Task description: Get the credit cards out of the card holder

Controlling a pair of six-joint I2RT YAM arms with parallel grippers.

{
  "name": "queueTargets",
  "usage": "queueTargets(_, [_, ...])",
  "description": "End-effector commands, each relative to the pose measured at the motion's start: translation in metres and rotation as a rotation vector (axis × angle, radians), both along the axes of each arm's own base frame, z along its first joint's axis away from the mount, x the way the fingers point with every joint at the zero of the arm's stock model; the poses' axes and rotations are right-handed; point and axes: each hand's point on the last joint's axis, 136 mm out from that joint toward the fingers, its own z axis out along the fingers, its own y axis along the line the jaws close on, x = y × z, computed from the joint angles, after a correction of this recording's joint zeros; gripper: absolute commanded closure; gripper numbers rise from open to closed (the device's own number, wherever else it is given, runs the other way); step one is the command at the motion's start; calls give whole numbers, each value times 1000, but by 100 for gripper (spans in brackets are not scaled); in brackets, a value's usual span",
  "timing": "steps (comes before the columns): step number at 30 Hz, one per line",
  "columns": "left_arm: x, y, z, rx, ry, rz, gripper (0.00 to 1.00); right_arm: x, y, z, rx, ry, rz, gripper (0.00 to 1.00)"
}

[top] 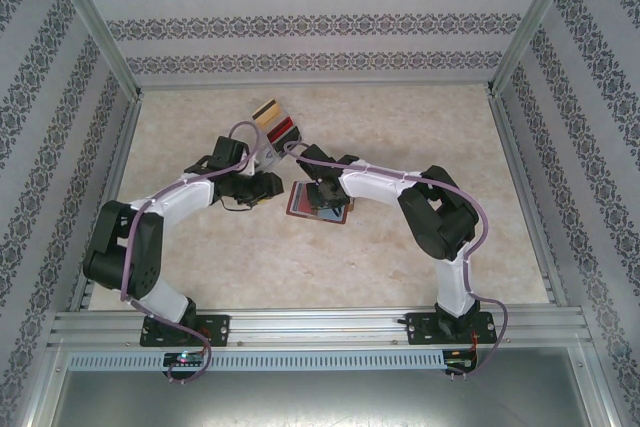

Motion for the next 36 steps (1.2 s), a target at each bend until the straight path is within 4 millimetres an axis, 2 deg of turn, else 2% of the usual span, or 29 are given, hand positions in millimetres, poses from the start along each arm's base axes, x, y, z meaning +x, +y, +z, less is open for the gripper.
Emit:
queueTargets(1, [5,-29,12,-90,-10,-56,60,-9,-8,-18,-72,37,19,66])
queueTargets(5, [6,-42,2,-92,9,-80,66,-10,-9,-18,-71,39,18,66])
queueTargets(13, [7,-54,-21,-76,48,-83,68,-11,-7,-19,-61,43,17,66])
queueTargets(23, [7,-53,-41,-56,90,-78,69,-12,-6,-20,-56,46,22,66])
queueTargets(29, [9,-56,-44,-68,100,-87,69,-12,-6,-20,-50,48,20,66])
queueTargets(36, [7,-63,-41,-96,99,-117,77,-12,-5,-19,-42,47,20,66])
